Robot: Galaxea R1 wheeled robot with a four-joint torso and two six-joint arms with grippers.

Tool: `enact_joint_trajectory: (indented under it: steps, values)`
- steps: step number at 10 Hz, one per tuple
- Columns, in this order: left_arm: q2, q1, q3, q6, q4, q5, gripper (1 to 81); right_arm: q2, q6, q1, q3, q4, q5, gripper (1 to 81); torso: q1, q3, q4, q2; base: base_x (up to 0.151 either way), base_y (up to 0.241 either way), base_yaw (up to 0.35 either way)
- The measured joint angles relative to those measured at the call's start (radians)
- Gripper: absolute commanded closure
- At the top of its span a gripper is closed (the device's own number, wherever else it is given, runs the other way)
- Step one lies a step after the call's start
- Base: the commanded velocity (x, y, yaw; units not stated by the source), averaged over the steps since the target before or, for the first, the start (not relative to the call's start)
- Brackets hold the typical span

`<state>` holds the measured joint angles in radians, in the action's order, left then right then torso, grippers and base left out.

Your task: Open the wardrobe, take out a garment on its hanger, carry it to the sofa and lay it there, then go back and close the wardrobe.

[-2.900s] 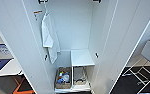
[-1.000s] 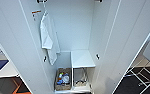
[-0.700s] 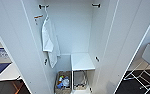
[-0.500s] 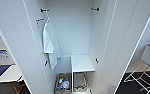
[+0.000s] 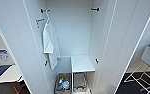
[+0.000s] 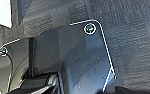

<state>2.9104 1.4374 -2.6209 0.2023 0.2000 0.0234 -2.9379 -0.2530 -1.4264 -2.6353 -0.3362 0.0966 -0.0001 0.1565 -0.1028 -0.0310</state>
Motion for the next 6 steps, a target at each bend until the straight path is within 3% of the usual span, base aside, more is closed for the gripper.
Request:
enact_joint_trajectory:
  steps: [2, 6]
  values:
    - [-0.086, -0.011, 0.107, 0.0, 0.001, 0.01, 1.0, 0.108, 0.004, 0.029, 0.128, 0.0, -0.003, 1.0, 0.0, 0.0, 0.0, 0.0, 0.0, 0.0, 0.0]
    - [-0.352, -0.05, 0.338, 0.004, 0.001, 0.074, 1.0, 0.29, 0.031, 0.132, 0.198, -0.009, -0.016, 1.0, 0.0, 0.0, 0.0, 0.0, 0.0, 0.0, 0.0]
